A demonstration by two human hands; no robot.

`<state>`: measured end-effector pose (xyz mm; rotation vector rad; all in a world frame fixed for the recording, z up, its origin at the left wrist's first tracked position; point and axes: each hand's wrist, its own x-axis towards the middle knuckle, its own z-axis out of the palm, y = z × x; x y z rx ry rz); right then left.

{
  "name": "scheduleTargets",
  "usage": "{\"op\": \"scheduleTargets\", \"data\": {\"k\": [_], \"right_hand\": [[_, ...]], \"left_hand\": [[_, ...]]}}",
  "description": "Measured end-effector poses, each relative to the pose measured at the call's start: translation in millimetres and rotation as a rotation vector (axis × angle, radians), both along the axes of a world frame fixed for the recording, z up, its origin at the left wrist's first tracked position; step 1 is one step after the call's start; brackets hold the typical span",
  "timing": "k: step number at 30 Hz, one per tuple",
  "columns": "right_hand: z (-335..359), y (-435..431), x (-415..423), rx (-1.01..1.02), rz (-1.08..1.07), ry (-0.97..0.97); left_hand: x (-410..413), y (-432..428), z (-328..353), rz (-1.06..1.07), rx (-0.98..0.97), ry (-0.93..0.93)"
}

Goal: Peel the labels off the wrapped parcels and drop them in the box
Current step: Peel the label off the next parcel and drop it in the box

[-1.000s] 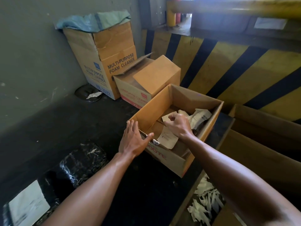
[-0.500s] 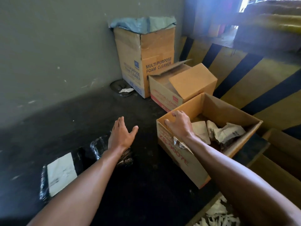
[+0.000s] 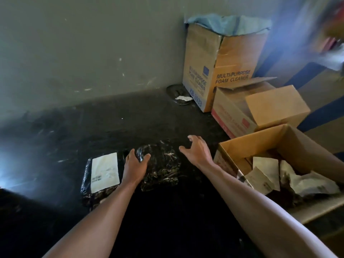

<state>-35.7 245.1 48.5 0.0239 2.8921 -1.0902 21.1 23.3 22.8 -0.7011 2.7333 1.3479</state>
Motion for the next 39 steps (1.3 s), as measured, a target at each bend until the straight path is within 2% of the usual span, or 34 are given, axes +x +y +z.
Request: {"op": "scheduleTargets", "data": {"k": [5, 10, 14, 20, 25, 33, 39], "right_hand": [[-24, -27, -10, -0.007, 0.072, -0.199], [-53, -49, -16, -0.024, 0.091, -0.278], [-70, -60, -20, -0.057, 0.052, -0.329], [-79, -63, -16, -0.183, 0.021, -0.295], [-74, -59, -6, -0.197, 0.023, -0.302], [-60, -44, 55, -0.232, 0.071, -0.377], [-75, -26, 116, -0.234, 0.098, -0.376]], "left_hand": [[3, -12, -22, 0.023, 0.177, -0.085], [-2, -11, -39, 0.032, 0.276, -0.121], [-5, -7, -50, 0.000, 0.254, -0.075], [-7, -3, -53, 0.034, 0.261, -0.046], [0, -3, -48, 0.034, 0.265, -0.046], [55, -5, -37, -0.012, 0.323, -0.059], [112, 1, -46, -0.122, 0.247, -0.055]]}}
